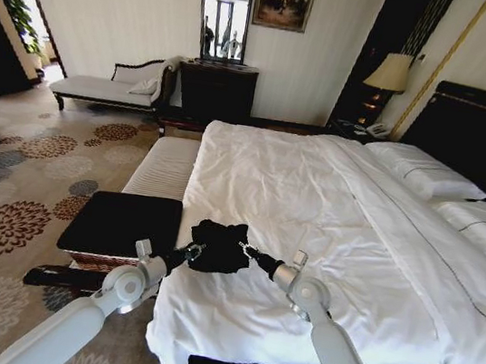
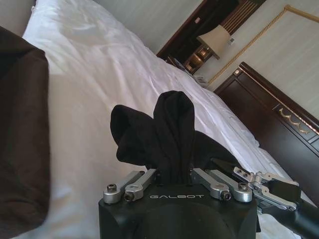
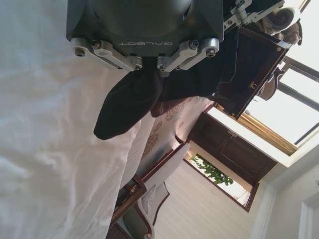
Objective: Fold the clothes on the bed and place them into the basket.
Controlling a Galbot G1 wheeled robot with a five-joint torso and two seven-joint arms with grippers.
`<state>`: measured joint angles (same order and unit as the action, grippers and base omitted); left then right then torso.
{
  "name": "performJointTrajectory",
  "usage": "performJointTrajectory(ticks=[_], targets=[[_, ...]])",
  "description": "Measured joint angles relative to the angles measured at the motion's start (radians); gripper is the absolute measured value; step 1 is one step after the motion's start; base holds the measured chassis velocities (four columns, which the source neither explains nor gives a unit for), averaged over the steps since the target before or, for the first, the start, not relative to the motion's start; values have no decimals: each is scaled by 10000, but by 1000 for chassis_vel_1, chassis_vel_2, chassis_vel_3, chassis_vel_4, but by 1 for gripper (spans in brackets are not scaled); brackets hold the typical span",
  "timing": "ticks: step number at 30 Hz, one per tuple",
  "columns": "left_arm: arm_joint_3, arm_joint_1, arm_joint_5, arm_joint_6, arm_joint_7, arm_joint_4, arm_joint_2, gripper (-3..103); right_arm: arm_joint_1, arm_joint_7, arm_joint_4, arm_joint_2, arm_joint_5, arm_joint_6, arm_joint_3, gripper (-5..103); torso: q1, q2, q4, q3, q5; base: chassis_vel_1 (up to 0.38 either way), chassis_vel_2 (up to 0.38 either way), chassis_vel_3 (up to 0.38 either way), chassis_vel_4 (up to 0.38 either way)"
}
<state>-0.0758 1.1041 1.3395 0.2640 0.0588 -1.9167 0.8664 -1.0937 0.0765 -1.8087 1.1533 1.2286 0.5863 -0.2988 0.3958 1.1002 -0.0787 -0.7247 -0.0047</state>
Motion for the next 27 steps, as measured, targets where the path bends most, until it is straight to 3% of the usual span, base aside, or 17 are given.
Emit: performJointTrajectory(ticks=[27], targets=[[-152, 224, -227, -154, -98, -289, -175, 14, -115, -35, -219, 174, 18, 100, -35, 7, 0, 0, 0, 0, 1, 160, 162, -162, -162]])
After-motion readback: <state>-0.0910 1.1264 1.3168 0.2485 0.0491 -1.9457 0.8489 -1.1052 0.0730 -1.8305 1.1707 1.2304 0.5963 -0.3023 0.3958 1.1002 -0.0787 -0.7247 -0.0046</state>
